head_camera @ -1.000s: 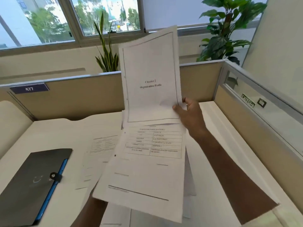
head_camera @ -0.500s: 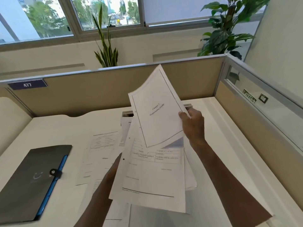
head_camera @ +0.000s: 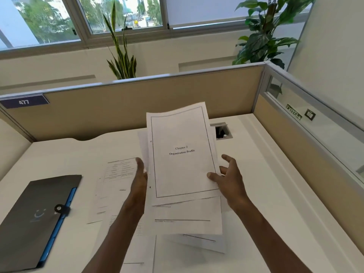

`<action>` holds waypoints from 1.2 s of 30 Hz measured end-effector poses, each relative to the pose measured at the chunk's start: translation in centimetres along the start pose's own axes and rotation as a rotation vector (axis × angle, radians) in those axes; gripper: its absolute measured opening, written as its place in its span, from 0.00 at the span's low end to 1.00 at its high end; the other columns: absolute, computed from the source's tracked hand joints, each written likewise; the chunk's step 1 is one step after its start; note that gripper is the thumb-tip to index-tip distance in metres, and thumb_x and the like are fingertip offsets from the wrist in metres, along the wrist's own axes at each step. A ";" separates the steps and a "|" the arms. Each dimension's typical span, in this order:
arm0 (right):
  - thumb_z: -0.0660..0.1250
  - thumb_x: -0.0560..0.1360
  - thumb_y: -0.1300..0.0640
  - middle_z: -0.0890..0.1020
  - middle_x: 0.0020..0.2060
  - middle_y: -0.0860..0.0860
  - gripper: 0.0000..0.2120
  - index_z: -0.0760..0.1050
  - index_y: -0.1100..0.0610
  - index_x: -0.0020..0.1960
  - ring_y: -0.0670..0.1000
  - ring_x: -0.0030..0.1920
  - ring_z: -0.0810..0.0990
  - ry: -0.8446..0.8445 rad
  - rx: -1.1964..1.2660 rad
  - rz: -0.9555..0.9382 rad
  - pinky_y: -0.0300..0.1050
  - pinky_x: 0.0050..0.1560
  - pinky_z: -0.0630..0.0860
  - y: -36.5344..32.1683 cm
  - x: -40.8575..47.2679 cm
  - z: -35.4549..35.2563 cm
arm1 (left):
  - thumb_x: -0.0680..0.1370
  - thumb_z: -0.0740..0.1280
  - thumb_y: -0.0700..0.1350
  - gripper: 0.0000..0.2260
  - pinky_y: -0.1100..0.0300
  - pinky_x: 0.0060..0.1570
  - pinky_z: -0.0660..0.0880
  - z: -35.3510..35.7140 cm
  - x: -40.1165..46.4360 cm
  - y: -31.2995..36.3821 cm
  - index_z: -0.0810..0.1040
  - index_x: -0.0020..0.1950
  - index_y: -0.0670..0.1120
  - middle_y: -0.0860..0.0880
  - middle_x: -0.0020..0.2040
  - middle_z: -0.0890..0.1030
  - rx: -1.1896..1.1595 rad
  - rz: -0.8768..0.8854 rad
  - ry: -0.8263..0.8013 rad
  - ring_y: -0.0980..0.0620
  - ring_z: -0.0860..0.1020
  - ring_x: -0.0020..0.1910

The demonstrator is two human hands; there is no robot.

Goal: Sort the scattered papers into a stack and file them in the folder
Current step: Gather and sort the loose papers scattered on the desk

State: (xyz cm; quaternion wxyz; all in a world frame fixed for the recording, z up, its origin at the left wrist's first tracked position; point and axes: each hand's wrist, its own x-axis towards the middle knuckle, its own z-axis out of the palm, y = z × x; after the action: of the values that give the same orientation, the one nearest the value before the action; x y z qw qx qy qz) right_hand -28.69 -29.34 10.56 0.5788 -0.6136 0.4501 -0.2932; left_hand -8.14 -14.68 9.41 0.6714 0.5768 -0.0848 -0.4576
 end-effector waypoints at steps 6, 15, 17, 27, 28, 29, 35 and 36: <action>0.70 0.73 0.66 0.85 0.45 0.46 0.10 0.78 0.51 0.47 0.46 0.45 0.84 0.006 0.009 -0.237 0.40 0.46 0.81 -0.6 1.0 0.0 | 0.73 0.75 0.53 0.23 0.48 0.57 0.80 0.7 -0.3 1.9 0.79 0.66 0.47 0.44 0.61 0.84 0.224 0.328 -0.131 0.43 0.82 0.61; 0.72 0.73 0.60 0.84 0.49 0.45 0.14 0.76 0.52 0.57 0.44 0.49 0.83 -0.129 0.042 -0.196 0.34 0.44 0.78 1.9 2.2 0.4 | 0.65 0.81 0.52 0.22 0.53 0.45 0.83 1.0 -0.4 -0.1 0.83 0.57 0.51 0.50 0.53 0.87 0.302 0.433 0.065 0.49 0.85 0.51; 0.74 0.72 0.59 0.83 0.48 0.43 0.17 0.76 0.49 0.59 0.41 0.49 0.81 -0.140 0.020 -0.186 0.29 0.40 0.77 2.6 2.1 0.9 | 0.62 0.81 0.54 0.26 0.50 0.45 0.84 1.1 -0.5 -0.7 0.82 0.59 0.50 0.49 0.51 0.87 0.347 0.407 0.077 0.47 0.85 0.51; 0.75 0.70 0.61 0.82 0.50 0.49 0.19 0.75 0.50 0.58 0.47 0.51 0.80 -0.122 0.018 -0.168 0.35 0.42 0.79 4.7 2.3 2.2 | 0.64 0.81 0.49 0.20 0.62 0.35 0.82 0.4 0.1 -3.8 0.83 0.54 0.58 0.54 0.49 0.87 0.356 0.369 0.130 0.55 0.85 0.46; 0.75 0.70 0.62 0.82 0.50 0.49 0.19 0.75 0.51 0.58 0.48 0.51 0.80 -0.131 0.017 -0.153 0.36 0.43 0.80 5.0 2.3 2.2 | 0.64 0.81 0.50 0.20 0.62 0.35 0.81 0.3 0.2 -4.2 0.83 0.54 0.57 0.54 0.48 0.87 0.361 0.361 0.136 0.54 0.85 0.46; 0.75 0.70 0.63 0.82 0.50 0.50 0.19 0.75 0.52 0.57 0.50 0.51 0.80 -0.141 0.007 -0.129 0.39 0.45 0.81 5.5 2.3 2.3 | 0.64 0.81 0.51 0.20 0.62 0.35 0.81 0.3 0.4 -4.6 0.83 0.54 0.55 0.52 0.48 0.87 0.368 0.348 0.150 0.52 0.85 0.46; 0.73 0.72 0.57 0.83 0.40 0.53 0.09 0.77 0.61 0.46 0.53 0.40 0.80 -0.111 -0.056 -0.064 0.44 0.41 0.77 7.8 2.2 1.3 | 0.70 0.79 0.51 0.25 0.49 0.46 0.82 1.1 1.9 -4.8 0.79 0.63 0.45 0.47 0.52 0.86 0.251 0.247 0.258 0.45 0.84 0.51; 0.72 0.74 0.55 0.81 0.37 0.52 0.09 0.76 0.60 0.44 0.51 0.36 0.78 -0.092 -0.067 -0.078 0.40 0.37 0.74 7.9 2.3 0.9 | 0.70 0.79 0.50 0.24 0.50 0.45 0.83 1.5 2.1 -4.3 0.79 0.63 0.45 0.47 0.52 0.86 0.208 0.222 0.253 0.46 0.85 0.50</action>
State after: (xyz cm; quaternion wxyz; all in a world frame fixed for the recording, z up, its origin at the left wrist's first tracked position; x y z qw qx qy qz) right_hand -28.61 -30.40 2.33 0.5661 -0.6625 0.4084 -0.2717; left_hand -10.14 -16.92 5.35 0.6597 0.6831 -0.1096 -0.2934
